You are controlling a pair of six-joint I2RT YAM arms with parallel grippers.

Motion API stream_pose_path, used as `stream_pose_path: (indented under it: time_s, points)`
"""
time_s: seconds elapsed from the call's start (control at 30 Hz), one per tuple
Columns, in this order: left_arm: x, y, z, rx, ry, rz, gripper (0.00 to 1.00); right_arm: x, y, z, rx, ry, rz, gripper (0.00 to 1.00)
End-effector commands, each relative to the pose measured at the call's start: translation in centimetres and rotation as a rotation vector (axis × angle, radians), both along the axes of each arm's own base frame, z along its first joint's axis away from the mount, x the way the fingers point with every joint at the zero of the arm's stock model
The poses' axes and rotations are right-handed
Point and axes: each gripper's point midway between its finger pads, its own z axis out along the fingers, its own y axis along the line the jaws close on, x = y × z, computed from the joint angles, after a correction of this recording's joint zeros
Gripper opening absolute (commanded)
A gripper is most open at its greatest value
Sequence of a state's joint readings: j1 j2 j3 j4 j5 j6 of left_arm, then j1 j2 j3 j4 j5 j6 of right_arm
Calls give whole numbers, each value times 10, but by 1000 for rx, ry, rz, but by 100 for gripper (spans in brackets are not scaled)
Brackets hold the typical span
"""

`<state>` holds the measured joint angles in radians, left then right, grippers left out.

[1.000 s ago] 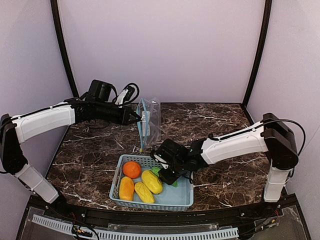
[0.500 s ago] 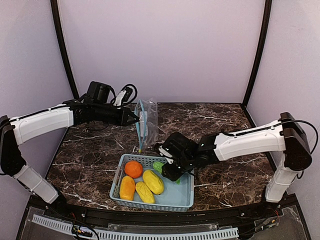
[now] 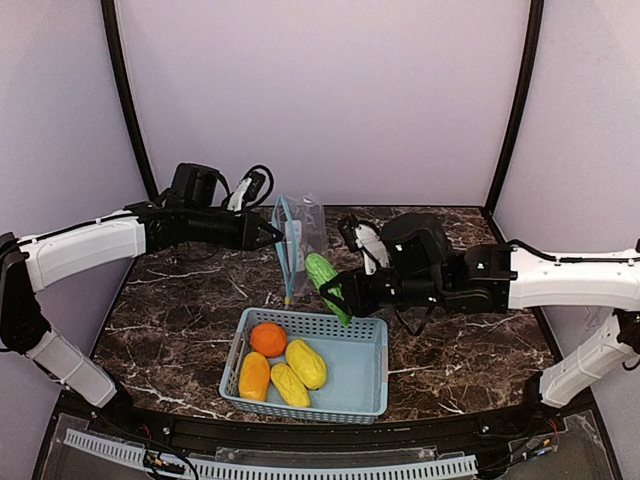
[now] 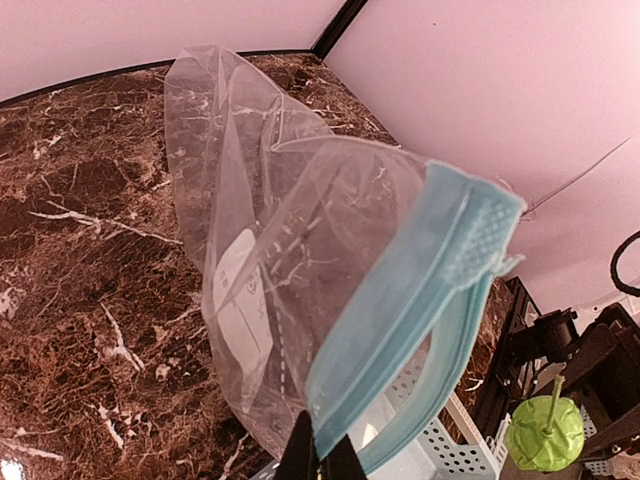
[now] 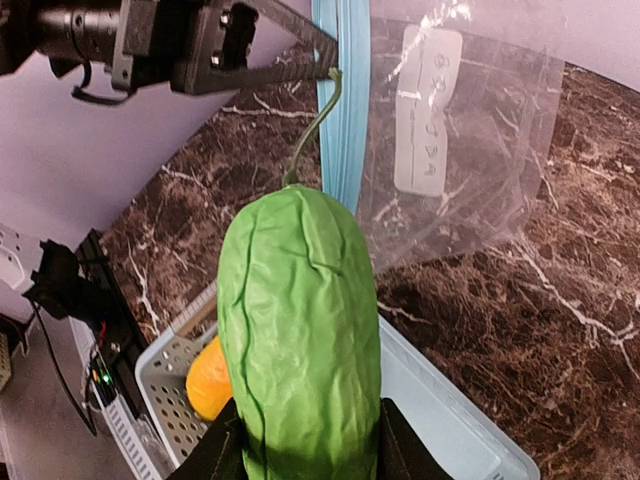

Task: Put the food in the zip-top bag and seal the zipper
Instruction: Place the fake vegetable in the zipper food storage bag.

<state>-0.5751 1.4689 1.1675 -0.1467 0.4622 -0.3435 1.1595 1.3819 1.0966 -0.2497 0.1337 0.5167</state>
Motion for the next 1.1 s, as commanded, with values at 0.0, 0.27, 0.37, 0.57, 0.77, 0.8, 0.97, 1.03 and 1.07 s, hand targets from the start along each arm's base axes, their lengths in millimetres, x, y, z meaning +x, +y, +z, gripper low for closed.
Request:
stream_pose_path:
  time_s: [0.0,0.27,0.37,0.57,0.77,0.8,0.97,1.03,1.07]
  points:
    - [-11,-10,-3,-41,37,-47,1,18,22,29,188,-59,-81,28]
    - [-18,-24,-18,-55,107,-88,1,40,52,57,279,-177,-118,28]
    - [-19,-26,-20,-59,117,-93,1,52,55,54,263,-199,-171,28]
    - [-19,-26,-21,-61,121,-91,1,69,61,45,246,-208,-254,28]
    - [-19,-26,-21,-65,128,-92,1,81,63,31,230,-195,-309,28]
    - [-20,-26,-20,-66,128,-92,1,83,62,30,223,-200,-325,28]
    - [-20,-26,-19,-69,124,-92,1,95,56,15,166,-210,-386,28]
    - [-20,-26,-19,-69,125,-93,1,97,54,9,146,-207,-396,28]
    - [-20,-26,-19,-68,126,-93,1,98,54,6,141,-203,-399,28]
